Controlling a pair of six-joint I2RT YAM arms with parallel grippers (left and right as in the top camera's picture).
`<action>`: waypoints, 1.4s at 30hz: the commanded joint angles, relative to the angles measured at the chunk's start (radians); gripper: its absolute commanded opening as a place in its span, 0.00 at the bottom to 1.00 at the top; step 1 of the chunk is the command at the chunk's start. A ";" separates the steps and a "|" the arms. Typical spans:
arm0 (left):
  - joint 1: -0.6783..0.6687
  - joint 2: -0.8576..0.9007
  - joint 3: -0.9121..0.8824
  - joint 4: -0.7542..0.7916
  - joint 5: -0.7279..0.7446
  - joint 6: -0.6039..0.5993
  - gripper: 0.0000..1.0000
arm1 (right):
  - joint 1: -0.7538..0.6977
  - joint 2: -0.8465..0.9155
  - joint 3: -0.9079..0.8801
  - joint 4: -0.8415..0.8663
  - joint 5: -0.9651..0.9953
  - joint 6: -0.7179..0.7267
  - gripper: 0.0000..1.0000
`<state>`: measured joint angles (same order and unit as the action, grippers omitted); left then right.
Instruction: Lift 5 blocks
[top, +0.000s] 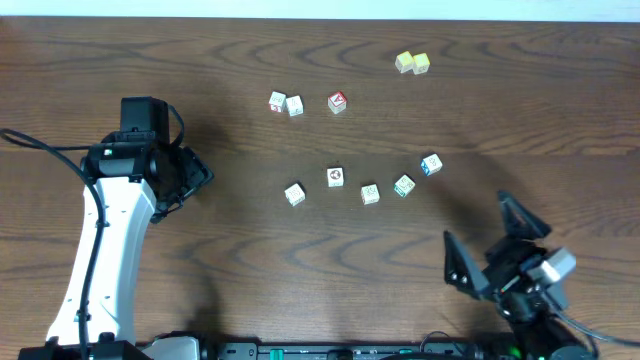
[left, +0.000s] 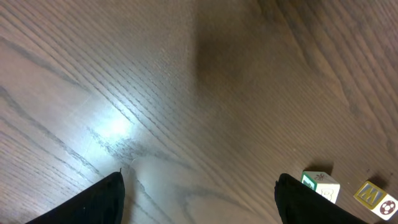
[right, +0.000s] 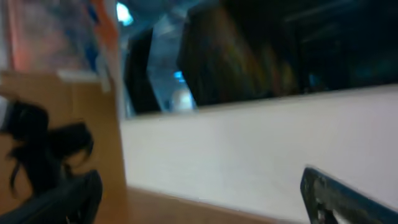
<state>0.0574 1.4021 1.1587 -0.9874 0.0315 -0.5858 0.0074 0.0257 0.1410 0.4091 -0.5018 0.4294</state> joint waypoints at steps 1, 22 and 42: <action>0.004 -0.010 0.019 -0.003 0.003 0.013 0.78 | -0.011 0.113 0.253 -0.216 0.073 -0.203 0.99; 0.004 -0.010 0.019 -0.003 0.003 0.013 0.78 | -0.006 1.540 1.160 -1.350 0.063 -0.442 0.99; 0.004 -0.010 0.019 -0.003 0.003 0.013 0.78 | 0.063 1.844 1.159 -1.081 0.322 -0.605 0.69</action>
<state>0.0574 1.4017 1.1599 -0.9878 0.0399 -0.5785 0.0525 1.8389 1.2846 -0.6800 -0.2039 -0.1173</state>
